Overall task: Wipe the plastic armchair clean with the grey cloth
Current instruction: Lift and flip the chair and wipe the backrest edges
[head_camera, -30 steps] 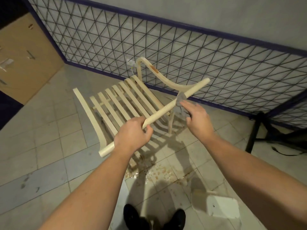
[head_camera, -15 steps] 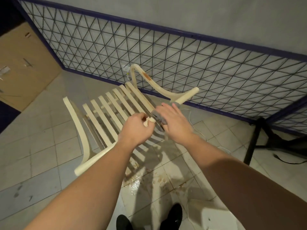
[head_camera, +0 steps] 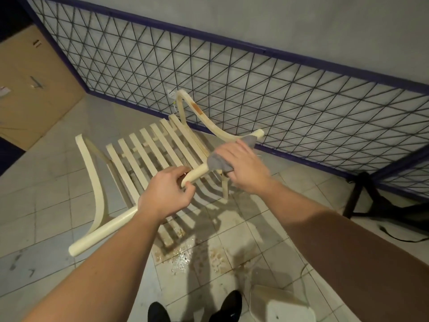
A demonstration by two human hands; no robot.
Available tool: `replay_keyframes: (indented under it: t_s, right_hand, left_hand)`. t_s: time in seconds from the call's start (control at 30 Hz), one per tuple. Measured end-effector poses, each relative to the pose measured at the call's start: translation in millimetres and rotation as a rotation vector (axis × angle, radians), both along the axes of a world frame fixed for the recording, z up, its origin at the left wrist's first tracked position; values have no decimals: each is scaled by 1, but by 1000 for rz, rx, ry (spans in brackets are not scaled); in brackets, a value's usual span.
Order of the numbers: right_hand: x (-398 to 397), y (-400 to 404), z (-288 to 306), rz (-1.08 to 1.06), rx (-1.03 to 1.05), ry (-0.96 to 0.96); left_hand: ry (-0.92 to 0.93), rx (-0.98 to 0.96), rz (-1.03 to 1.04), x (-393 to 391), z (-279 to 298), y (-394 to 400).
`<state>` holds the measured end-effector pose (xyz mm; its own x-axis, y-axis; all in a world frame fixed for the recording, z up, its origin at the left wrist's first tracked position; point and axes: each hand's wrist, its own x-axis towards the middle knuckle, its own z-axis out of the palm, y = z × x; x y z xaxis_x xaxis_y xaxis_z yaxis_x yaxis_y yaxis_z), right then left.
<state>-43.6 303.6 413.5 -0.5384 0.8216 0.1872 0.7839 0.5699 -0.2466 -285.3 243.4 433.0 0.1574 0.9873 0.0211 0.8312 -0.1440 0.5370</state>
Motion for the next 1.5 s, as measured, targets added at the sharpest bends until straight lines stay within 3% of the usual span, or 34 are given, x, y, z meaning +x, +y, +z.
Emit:
replay_keyframes:
  t_s: [0.13,0.23,0.3,0.37,0.4,0.5,0.6,0.7,0.8,0.87,1.0,1.27,1.5]
  right_hand:
    - [33,23,-1,-338,-33,108]
    - [40,38,19,-731,-295,485]
    - [46,38,29,-992,-246,628]
    - [47,32,29,-921,-107,690]
    - [43,28,26,-791,-147,696]
    - [14,4,10,-449,-289,458]
    - [-9,-37,12,-443,-394,597]
    - [-17,-64,21,-777,-528,988]
    - [-3,-40,28,-1276,-418,1390]
    - [-1,-21,35,-1313,-472,1517]
    - [-42,-20,48,-1110,-671,1427]
    - [-115,-79,43,-1125,-813,1520]
    - [-180,-128,43,-1051,-943,1385]
  left_hand:
    - [-14,8,-5,2,6,-1]
    - [-10,12,-18,3,8,-3]
    - [-10,16,-20,2,8,-3]
    - [-10,8,-25,2,7,-2]
    - [-10,3,-25,2,6,-1]
    - [-15,-4,-28,3,7,-1]
    - [-23,-2,-45,1,9,-1]
    - [-87,-37,-18,0,12,-2]
    - [-198,-68,60,0,15,-4]
    - [-303,-75,117,-3,16,-4]
    - [-444,-105,162,-9,15,-2]
    - [-641,-96,124,-18,11,-3]
    - [-813,-248,225,-32,22,-1]
